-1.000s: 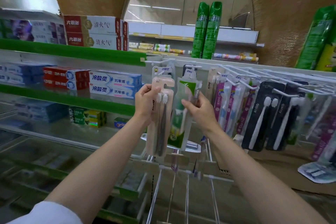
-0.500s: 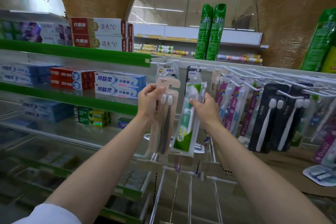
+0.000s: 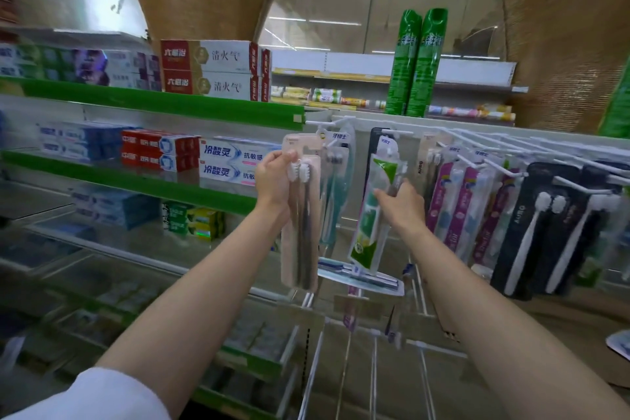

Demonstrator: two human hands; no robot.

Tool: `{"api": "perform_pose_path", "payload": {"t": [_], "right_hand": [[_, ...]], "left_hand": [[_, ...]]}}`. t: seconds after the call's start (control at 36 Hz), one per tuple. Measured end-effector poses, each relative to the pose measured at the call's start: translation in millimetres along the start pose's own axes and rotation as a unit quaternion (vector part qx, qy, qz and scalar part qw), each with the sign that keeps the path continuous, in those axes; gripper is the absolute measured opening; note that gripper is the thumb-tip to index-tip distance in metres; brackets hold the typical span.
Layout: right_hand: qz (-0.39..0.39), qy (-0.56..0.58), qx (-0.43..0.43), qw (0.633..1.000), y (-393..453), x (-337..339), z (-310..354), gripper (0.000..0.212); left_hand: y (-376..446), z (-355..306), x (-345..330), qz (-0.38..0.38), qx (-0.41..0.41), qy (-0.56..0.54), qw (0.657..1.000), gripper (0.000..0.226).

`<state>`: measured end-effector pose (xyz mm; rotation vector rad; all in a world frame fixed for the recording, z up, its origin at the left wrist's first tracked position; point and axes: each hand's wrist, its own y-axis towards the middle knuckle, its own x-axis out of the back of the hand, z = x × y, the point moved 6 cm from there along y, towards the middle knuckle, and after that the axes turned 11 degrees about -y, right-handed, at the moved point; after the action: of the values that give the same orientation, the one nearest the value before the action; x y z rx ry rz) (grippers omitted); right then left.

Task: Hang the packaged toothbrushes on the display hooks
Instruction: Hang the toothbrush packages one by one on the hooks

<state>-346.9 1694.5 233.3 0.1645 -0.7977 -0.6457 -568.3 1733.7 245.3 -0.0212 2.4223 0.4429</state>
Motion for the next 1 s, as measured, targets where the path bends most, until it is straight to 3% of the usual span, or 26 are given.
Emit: {"api": "perform_pose_path", "payload": {"t": [0.06,0.31,0.39,0.61,0.72,0.86,0.94,1.0], "right_hand": [[0.004,0.0,0.011,1.0,0,0,0,0.033],[0.009,0.003,0.024,1.0,0,4,0,0.033],[0.012,0.006,0.027,1.0,0,3,1,0.033],[0.004,0.008,0.02,1.0,1,3,-6,0.035],[-0.003,-0.014,0.002,1.0,0,5,-9,0.039],[0.042,-0.053,-0.022,0.997,-5,1,-25,0.05],[0.072,-0.079,-0.045,0.993,-13,-5,-41,0.051],[0.093,-0.1,-0.056,0.989,-18,-10,-52,0.048]], "left_hand": [[5,2,6,-0.016,-0.004,-0.001,1.0,0.019],[13,6,-18,0.055,-0.035,0.081,0.995,0.009],[16,9,-32,0.08,-0.049,0.13,0.987,0.016],[43,27,-31,0.064,-0.029,0.231,0.97,0.014],[56,40,-27,0.045,-0.008,0.229,0.972,0.019],[45,52,-9,0.016,0.005,0.243,0.97,0.026],[37,72,13,0.026,0.032,0.333,0.942,0.018],[30,92,22,0.086,0.071,0.404,0.908,0.011]]}}
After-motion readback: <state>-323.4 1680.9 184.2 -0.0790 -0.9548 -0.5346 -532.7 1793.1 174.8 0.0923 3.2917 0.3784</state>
